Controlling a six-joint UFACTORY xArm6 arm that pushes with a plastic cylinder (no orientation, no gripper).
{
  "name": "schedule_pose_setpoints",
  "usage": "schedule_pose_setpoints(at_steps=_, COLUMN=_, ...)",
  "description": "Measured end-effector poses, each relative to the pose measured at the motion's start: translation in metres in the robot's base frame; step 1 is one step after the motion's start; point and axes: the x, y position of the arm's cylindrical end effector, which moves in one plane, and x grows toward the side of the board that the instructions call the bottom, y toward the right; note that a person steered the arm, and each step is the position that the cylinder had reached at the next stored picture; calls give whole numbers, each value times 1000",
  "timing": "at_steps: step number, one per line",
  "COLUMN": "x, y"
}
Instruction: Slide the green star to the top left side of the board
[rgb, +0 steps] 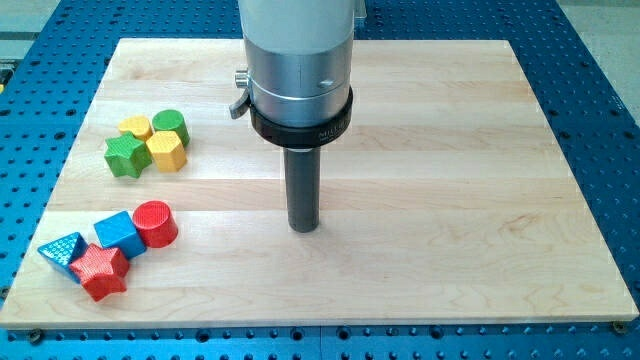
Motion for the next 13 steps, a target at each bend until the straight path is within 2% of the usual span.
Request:
schedule_pose_setpoints(at_steps=2, x=-17, y=0)
schedule_pose_setpoints(at_steps=3, x=-66, y=-19)
schedule_pose_setpoints(at_steps=4, x=-78, y=-66)
schedule_pose_setpoints(at_steps=7, x=-63, y=-193)
schedule_pose_setpoints(at_steps=9, x=-55, y=-225)
schedule_pose_setpoints(at_steps=10, x=-125, y=-225)
schedule_pose_setpoints(at_steps=11, x=-173, y=-219)
schedule_pose_setpoints(at_steps=12, x=-189, y=-218)
schedule_pose_setpoints(at_steps=13, x=-161, y=-234)
